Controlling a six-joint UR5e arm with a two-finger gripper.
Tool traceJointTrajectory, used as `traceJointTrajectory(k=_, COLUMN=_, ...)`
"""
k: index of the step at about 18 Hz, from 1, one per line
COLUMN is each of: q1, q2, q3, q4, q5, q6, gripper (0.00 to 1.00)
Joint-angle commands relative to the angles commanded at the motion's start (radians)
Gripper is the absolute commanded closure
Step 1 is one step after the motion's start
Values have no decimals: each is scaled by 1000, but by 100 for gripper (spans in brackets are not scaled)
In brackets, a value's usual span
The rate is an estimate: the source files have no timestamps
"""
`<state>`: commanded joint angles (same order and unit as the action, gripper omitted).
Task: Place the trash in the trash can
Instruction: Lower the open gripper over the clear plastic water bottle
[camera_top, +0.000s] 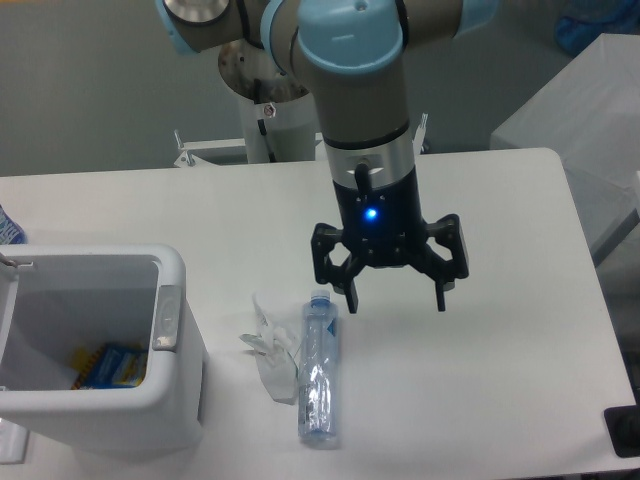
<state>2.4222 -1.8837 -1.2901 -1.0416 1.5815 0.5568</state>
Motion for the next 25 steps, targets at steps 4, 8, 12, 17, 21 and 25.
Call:
traceJointTrajectory(k=4, q1=0, q2=-3, q3=2, q4=-2, q5=0, q6=2, gripper=0)
traceJointTrajectory(k=8, q1=-5, q2=-29, q3=-5, q4=9, q5=-8, q6=-2, gripper=0)
traceJointTrajectory(k=12, q1=-8, q2=-75, q3=-8, q4=58, q5=-18, q6=-24, gripper=0)
traceJointTrajectory(k=17, q1=-17, q2=-133, q3=-14, q4=115, q5=-29, q6=-163, gripper=0)
traceJointTrajectory(k=21, q1=-29, q2=-225, q3=-14, q4=114, q5=-75, q6=-160, gripper=0)
traceJointTrajectory(k=25, q1=-23, q2=-300, q3=9, q4=114, q5=-179, q6=-158, gripper=0)
